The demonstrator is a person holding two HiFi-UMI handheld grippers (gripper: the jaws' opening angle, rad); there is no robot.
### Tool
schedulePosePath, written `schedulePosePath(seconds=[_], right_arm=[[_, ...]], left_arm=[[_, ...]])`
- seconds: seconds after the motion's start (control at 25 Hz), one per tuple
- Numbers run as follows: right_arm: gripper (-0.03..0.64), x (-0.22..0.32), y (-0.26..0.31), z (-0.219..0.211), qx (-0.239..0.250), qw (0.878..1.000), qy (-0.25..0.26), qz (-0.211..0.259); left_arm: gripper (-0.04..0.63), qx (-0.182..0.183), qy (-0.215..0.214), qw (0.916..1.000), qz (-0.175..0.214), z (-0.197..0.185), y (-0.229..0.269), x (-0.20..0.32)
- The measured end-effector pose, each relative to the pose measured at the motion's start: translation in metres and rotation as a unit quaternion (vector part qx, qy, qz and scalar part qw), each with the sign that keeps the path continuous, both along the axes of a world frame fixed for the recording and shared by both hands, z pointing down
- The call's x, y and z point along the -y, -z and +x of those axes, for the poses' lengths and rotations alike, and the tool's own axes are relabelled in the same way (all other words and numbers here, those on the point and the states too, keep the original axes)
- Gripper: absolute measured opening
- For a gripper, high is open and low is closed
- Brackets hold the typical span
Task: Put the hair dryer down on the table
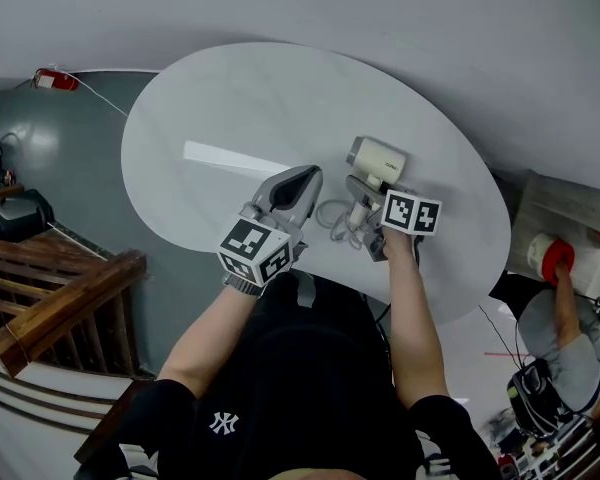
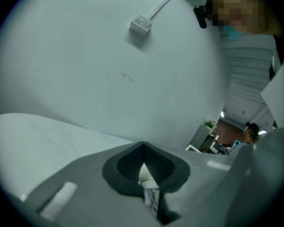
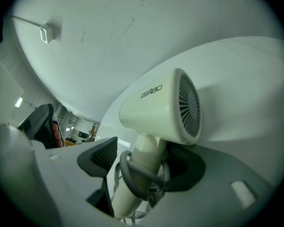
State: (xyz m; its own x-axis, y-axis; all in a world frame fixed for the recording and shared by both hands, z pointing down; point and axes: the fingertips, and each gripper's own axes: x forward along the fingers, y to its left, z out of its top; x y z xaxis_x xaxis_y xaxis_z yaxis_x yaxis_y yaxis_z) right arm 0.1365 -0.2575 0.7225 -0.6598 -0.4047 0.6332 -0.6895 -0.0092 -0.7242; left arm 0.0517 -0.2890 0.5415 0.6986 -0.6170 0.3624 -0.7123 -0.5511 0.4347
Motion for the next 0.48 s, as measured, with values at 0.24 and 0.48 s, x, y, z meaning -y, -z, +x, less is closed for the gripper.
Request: schedulePosePath(seconds=[0.24, 0.48], right_arm=[[0.322, -0.01, 0.006, 0.019, -0.025, 1.0, -0.001, -0.015], [0.264, -0.017, 0.022, 0.038, -0.054, 0.998, -0.013, -0.007]], left_arm=[[0.0, -0.004, -0.005, 1.0, 0.005, 0.002, 0.003, -0.004], [0.0, -0.002, -0.013, 0.9999, 0.005, 0.008, 0.005, -0.012]])
